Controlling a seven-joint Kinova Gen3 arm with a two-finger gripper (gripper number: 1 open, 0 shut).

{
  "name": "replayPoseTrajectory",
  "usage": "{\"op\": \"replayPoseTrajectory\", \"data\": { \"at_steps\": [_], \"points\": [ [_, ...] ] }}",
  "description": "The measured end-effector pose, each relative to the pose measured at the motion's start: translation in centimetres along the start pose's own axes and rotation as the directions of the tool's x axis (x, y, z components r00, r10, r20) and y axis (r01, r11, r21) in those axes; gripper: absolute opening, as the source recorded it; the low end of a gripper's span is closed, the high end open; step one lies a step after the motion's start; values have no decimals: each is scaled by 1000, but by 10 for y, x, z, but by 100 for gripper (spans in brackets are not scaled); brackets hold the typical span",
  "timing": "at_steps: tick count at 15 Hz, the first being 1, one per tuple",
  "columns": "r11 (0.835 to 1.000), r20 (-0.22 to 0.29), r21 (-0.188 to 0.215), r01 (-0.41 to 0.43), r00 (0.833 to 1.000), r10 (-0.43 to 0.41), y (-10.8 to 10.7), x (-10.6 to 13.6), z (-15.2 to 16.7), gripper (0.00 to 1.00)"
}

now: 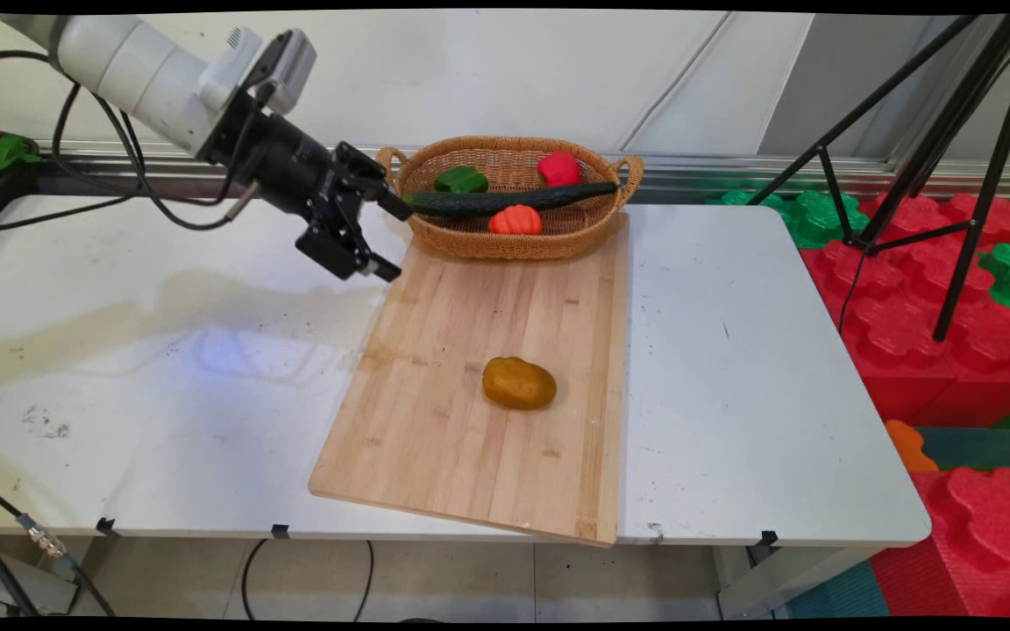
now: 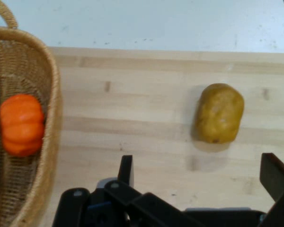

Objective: Pick up the potato from the cutting board

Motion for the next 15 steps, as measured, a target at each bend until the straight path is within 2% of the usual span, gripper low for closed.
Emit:
{"op": "replayPoseTrajectory", "data": {
  "at_steps": [8,15],
  "points": [
    [998,18,-42,-46,999,47,23,11,50,100],
    [994,86,-76,-82,992,89,36,7,109,100]
  ]
}}
